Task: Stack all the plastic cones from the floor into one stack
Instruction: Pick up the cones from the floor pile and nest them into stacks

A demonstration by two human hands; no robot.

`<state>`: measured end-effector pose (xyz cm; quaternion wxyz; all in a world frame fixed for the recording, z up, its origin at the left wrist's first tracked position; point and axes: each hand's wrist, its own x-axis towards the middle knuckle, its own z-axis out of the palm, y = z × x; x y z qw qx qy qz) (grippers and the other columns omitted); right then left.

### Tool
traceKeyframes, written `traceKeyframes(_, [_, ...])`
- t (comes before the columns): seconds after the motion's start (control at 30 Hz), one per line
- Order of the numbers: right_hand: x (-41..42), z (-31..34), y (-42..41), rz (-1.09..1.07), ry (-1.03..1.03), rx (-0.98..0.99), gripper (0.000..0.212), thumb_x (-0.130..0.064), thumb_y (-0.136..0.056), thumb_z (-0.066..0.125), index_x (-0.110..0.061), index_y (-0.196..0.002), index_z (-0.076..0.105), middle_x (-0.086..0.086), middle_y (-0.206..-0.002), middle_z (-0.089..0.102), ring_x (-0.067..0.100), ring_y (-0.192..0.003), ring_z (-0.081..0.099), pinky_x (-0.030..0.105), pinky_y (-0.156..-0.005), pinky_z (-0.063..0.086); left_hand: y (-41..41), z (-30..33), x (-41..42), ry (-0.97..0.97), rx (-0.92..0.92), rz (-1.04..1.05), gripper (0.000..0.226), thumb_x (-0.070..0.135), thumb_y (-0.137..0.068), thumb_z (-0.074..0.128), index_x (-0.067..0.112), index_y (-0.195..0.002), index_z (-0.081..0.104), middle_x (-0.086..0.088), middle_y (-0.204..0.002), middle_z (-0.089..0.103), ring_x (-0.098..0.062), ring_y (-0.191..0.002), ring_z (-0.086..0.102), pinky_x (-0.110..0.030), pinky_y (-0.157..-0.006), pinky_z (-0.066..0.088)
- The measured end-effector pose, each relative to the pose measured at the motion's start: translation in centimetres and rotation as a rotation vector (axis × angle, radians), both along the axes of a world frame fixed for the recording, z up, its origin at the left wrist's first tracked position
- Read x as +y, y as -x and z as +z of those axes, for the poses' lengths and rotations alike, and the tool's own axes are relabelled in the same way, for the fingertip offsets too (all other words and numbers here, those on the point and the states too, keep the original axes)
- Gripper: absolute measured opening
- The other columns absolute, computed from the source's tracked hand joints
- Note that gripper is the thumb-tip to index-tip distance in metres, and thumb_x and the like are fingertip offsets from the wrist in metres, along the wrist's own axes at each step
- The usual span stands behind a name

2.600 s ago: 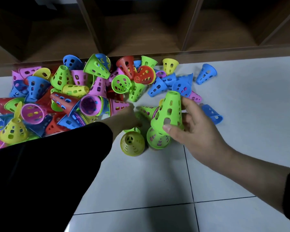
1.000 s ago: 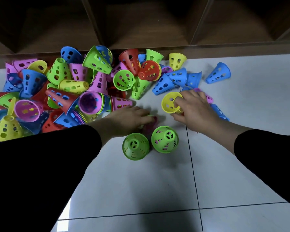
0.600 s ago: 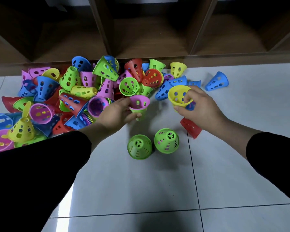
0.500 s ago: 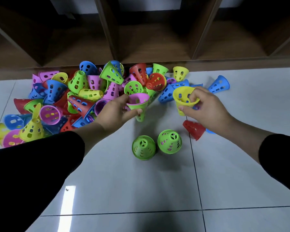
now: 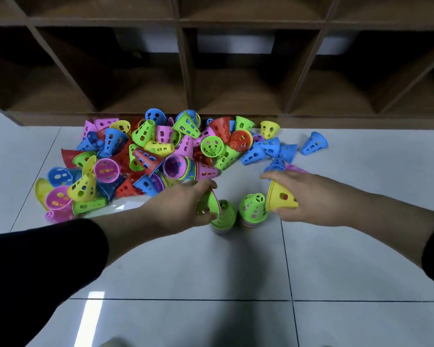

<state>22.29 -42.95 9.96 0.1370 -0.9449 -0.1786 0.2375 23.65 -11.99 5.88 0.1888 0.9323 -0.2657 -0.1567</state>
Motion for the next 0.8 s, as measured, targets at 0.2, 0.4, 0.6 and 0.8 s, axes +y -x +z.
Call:
traceKeyframes(0.2, [4.1, -1.3, -1.8, 0.202, 0.365, 0.029, 0.086, -0.049, -0.091, 0.057, -0.037, -0.158, 0.004, 0.009, -0.120, 0.053, 0.029, -0.108, 0.057, 0.043, -0.091, 0.050, -1.3, -0.6, -5.1, -0.457, -0.116, -0.200, 0.074, 0.050, -0.095, 0.051, 0.034, -0.156, 0.011, -0.010, -0.116, 0.057, -0.033, -0.102, 0.060, -0.037, -0.065, 0.044])
traceKeyframes(0.4, [6.1, -3.9, -0.7, 0.030, 0.299, -0.084, 0.071, -0.039, -0.088, 0.072, -0.019, -0.145, 0.035, 0.009, -0.123, 0.047, 0.033, -0.101, 0.061, 0.038, -0.069, 0.047, -0.9, -1.4, -6.4, -0.222, 0.052, -0.032, 0.075, 0.029, -0.084, 0.072, 0.020, -0.146, 0.030, -0.013, -0.123, 0.048, -0.035, -0.108, 0.057, -0.045, -0.082, 0.051])
traceKeyframes(0.6, [4.4, -3.2, 1.3, 0.031, 0.087, -0.090, 0.044, -0.032, -0.099, 0.059, -0.020, -0.139, 0.048, 0.003, -0.140, 0.046, 0.019, -0.103, 0.059, 0.035, -0.088, 0.048, 0.2, -2.8, -3.5, -0.103, 0.036, -0.068, 0.043, 0.029, -0.094, 0.059, 0.020, -0.133, 0.044, -0.008, -0.121, 0.049, -0.033, -0.103, 0.059, -0.045, -0.081, 0.051])
traceKeyframes(0.8, [5.1, -3.3, 2.4, -0.117, 0.074, -0.068, 0.057, -0.037, -0.106, 0.042, -0.022, -0.158, 0.026, -0.001, -0.166, 0.018, 0.017, -0.152, 0.020, 0.034, -0.121, 0.024, 0.9, -3.2, -2.9, -0.099, 0.026, -0.098, 0.061, 0.061, -0.097, 0.038, 0.029, -0.149, 0.032, -0.003, -0.139, 0.048, -0.028, -0.125, 0.049, -0.043, -0.096, 0.046])
